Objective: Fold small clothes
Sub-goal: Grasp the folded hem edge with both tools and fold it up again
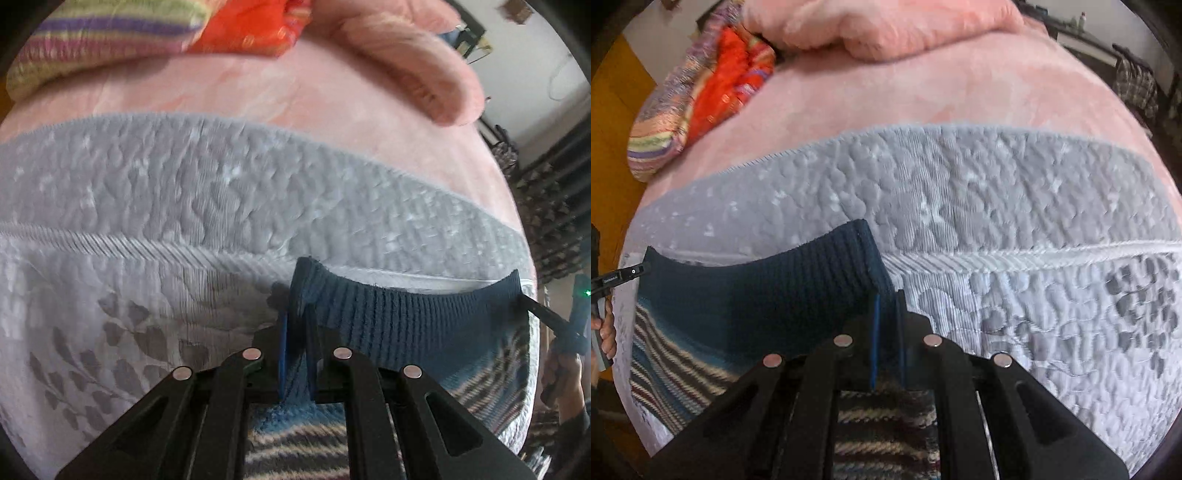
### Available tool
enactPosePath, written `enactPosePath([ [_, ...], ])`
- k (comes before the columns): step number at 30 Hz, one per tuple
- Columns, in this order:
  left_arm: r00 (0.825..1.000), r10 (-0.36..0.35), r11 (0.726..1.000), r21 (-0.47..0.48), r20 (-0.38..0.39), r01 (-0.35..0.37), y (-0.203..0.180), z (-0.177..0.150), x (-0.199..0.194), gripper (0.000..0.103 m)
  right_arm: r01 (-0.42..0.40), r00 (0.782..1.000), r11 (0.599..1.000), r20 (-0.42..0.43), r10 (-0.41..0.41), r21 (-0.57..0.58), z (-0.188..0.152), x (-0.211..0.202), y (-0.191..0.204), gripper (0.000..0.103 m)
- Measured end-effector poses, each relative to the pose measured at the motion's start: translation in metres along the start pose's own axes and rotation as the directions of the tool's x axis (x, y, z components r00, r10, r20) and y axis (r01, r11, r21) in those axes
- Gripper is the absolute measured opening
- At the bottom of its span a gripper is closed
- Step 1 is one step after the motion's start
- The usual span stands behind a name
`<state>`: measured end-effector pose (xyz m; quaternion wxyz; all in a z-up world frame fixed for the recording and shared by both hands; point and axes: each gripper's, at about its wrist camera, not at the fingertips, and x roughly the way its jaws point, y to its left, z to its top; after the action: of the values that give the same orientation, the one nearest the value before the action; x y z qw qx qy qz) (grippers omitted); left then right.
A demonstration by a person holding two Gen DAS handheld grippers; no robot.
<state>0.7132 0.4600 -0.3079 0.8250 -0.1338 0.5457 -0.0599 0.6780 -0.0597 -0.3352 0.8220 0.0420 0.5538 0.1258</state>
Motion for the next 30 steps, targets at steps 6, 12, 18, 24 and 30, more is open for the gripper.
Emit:
enactPosePath([
  [6,0.998,0.034,0.999,-0.033,-0.06,-0.036,0.01,-0.007,0.025,0.013,0.013,0.998,1.0,-0.064,-0.012,0.019,-0.008,0.03,-0.006,0.014],
  [12,0.988,-0.111,0.991,-0.066,0.111,0.119,0.006,-0.027,-0.043,0.019,-0.14,0.99,0.987,0.032,0.138,0.079,-0.018,-0.025,-0.008,0.032],
  [18,0.997,-0.064,0.994,-0.094,-0.032,0.06,0.018,-0.059,0.001,0.006,-0.179,0.978,0.97,-0.078,0.194,0.163,-0.047,0.005,-0.017,0.01],
  [24,0.984,-0.161,0.98,-0.104,0.08,0.169,0.016,-0.07,-0.041,0.005,-0.257,0.964,0.95,-0.029,0.266,0.179,-0.055,-0.025,-0.015,0.014],
  [30,0.984,-0.176,0.983,-0.047,0.031,0.177,0.018,-0.134,-0.048,0.008,-0.299,0.948,0.946,-0.08,0.309,0.122,-0.119,-0.024,-0.001,0.001],
])
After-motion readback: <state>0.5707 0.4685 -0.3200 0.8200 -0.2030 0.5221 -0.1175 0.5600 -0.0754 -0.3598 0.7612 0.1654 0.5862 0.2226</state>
